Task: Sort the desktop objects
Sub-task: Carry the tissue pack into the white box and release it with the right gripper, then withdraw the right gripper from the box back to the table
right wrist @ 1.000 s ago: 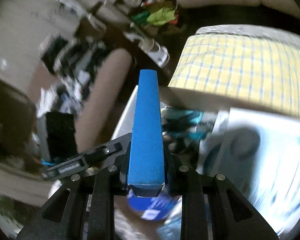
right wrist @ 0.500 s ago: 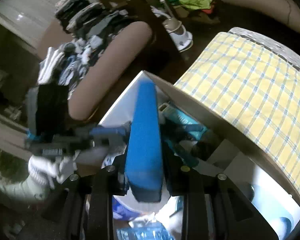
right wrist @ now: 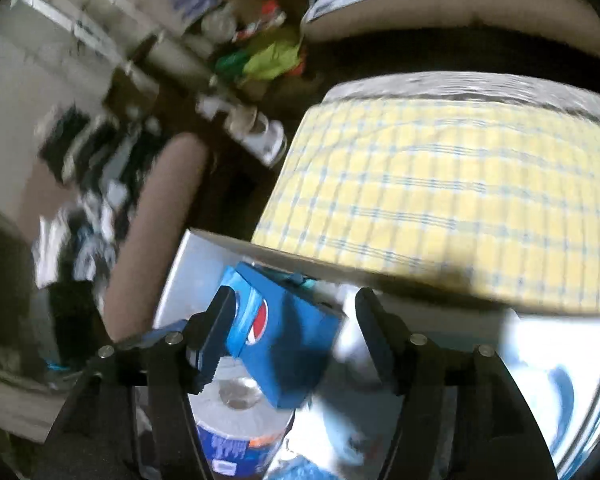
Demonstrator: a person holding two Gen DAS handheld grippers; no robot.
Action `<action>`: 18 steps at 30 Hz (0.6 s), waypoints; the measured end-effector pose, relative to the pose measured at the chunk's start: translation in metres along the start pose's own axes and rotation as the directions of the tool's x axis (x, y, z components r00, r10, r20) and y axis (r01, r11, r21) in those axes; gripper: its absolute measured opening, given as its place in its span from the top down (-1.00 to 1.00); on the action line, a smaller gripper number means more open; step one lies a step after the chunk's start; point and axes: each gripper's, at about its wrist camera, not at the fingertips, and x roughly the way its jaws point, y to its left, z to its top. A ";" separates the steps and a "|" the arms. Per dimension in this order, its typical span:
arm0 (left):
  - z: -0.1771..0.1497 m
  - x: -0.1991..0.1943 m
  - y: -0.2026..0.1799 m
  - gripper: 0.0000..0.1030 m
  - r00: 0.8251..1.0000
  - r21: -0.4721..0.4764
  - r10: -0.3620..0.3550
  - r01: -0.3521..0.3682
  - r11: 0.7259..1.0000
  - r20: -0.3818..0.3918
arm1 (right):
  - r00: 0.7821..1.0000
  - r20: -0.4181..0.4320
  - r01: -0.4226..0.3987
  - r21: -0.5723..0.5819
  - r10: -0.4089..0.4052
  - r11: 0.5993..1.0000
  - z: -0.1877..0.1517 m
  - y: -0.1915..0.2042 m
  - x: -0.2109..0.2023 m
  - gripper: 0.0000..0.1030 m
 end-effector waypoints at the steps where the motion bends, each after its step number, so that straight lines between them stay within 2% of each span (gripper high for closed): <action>1: 0.000 -0.001 0.000 0.34 1.000 -0.002 -0.003 0.003 1.000 0.004 | 1.000 0.007 -0.004 0.002 0.004 1.000 -0.007 -0.001 -0.004 -0.19; 3: 0.000 -0.003 -0.002 0.31 1.000 -0.003 -0.007 0.007 1.000 0.013 | 1.000 -0.016 0.006 0.004 -0.006 1.000 -0.016 0.003 -0.002 0.05; 9: -0.001 -0.001 -0.005 0.31 1.000 -0.008 -0.003 0.003 1.000 0.020 | 0.995 -0.071 0.071 -0.078 -0.076 0.994 -0.034 0.031 0.037 0.36; 11: -0.002 -0.001 -0.006 0.28 1.000 -0.004 0.001 -0.001 1.000 0.019 | 0.993 -0.085 0.080 -0.075 -0.086 0.994 -0.035 0.036 0.053 0.40; 14: -0.001 0.000 -0.006 0.22 1.000 0.005 0.011 -0.012 1.000 0.017 | 0.985 -0.064 0.155 -0.108 -0.162 0.982 -0.034 0.042 0.064 0.39; 18: 0.000 -0.001 -0.005 0.19 1.000 0.009 0.014 -0.015 1.000 0.014 | 0.989 -0.049 0.140 -0.049 -0.142 0.989 -0.032 0.030 0.057 0.39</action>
